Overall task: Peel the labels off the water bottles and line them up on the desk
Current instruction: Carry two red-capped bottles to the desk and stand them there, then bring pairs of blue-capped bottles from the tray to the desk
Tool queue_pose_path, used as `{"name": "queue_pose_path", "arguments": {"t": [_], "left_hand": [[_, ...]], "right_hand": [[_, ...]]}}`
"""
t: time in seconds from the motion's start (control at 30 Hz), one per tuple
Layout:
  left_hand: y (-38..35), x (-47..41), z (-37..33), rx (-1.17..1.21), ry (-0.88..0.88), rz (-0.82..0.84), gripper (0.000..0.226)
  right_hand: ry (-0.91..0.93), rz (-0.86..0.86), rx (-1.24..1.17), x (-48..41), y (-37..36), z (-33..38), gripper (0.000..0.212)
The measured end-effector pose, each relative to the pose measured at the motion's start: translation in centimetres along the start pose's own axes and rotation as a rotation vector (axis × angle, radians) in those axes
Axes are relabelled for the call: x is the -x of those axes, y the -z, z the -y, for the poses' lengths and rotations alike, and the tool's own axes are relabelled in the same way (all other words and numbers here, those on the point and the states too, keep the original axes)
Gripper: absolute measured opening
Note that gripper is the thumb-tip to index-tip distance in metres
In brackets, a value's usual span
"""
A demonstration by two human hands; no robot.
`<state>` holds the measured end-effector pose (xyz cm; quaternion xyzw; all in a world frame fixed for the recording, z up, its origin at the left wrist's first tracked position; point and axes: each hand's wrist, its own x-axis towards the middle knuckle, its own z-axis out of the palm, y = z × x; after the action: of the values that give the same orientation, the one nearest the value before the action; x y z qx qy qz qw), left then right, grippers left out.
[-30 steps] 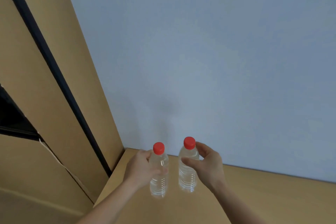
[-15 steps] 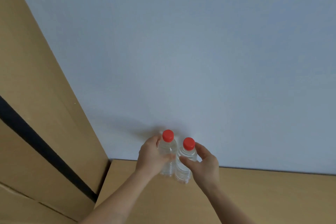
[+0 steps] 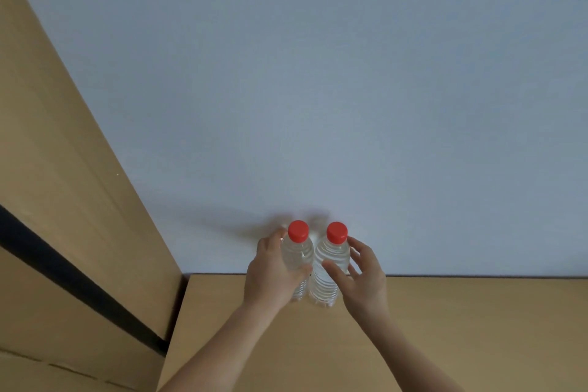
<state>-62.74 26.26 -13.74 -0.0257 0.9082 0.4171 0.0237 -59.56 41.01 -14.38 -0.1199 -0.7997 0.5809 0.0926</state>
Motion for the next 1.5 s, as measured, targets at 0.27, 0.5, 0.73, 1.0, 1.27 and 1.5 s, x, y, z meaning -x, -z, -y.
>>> {"name": "queue_pose_path", "arguments": {"t": [0.27, 0.5, 0.73, 1.0, 1.27, 1.5], "left_hand": [[1.7, 1.1, 2.3, 0.175, 0.003, 0.009, 0.067], [2.8, 4.5, 0.2, 0.214, -0.101, -0.083, 0.009], [-5.9, 11.0, -9.5, 0.188, -0.412, 0.223, 0.012], [-22.6, 28.6, -25.0, 0.240, -0.703, 0.593, 0.012], [-37.4, 54.0, -37.0, 0.224, -0.984, 1.110, 0.004], [-47.8, 72.5, -41.4, 0.195, -1.131, 1.546, 0.004]], "right_hand": [[-0.046, 0.064, 0.177, 1.6, 2.8, -0.1, 0.074], [-0.083, -0.047, 0.156, 4.9, 6.6, 0.3, 0.046], [-0.104, -0.288, 0.016, 11.9, 18.2, -0.6, 0.023], [-0.197, -0.762, 0.076, 31.0, 42.7, -6.7, 0.022], [-0.354, -1.302, 0.084, 55.2, 58.4, -11.8, 0.021], [-0.590, -1.761, 0.041, 72.1, 63.5, -16.0, 0.018]]}}
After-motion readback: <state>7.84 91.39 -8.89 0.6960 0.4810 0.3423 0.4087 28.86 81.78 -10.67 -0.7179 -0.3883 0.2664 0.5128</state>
